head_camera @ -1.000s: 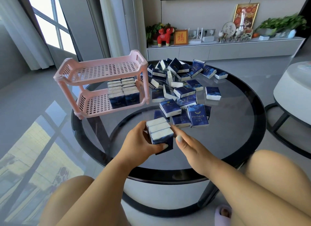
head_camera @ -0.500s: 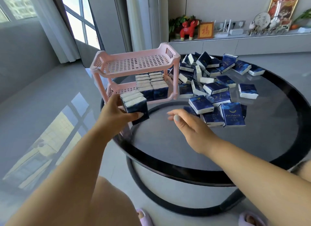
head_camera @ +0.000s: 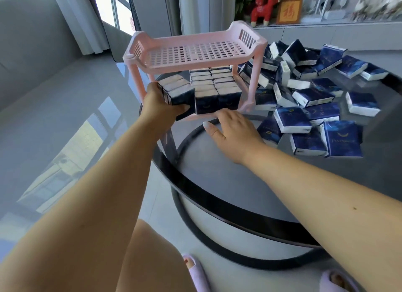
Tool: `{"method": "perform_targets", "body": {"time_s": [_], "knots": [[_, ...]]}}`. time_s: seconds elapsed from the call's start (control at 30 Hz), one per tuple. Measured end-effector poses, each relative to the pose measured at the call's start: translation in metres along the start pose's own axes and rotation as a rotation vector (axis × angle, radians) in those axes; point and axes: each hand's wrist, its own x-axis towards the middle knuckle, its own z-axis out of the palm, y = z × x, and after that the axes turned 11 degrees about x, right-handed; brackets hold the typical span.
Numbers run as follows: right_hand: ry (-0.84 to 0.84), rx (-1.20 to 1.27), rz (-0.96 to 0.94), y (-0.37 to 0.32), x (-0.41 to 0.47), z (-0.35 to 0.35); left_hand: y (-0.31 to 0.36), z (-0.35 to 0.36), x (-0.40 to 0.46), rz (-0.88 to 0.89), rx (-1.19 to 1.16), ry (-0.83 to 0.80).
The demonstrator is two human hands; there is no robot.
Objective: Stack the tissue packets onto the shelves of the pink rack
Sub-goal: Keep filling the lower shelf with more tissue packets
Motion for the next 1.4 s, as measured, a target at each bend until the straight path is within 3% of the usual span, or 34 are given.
{"method": "perform_targets", "body": {"time_s": [0.57,0.83,1.17,1.4], "knots": [[0.006,-0.221,0.061,-0.001,0.004,0.023,0.003,0.021,0.085,-0.273,-0.068,-0.041],[-0.025,-0.285,0.083,-0.001,0.006,0.022,-0.024,0.039,0.104,-0.22,0.037,-0.138],[-0.013,-0.279,0.088,-0.001,0.007,0.023,-0.011,0.036,0.092,-0.053,0.264,-0.045],[0.016,-0.297,0.086,-0.001,0.008,0.025,-0.013,0.04,0.091,-0.054,0.246,-0.055]]}}
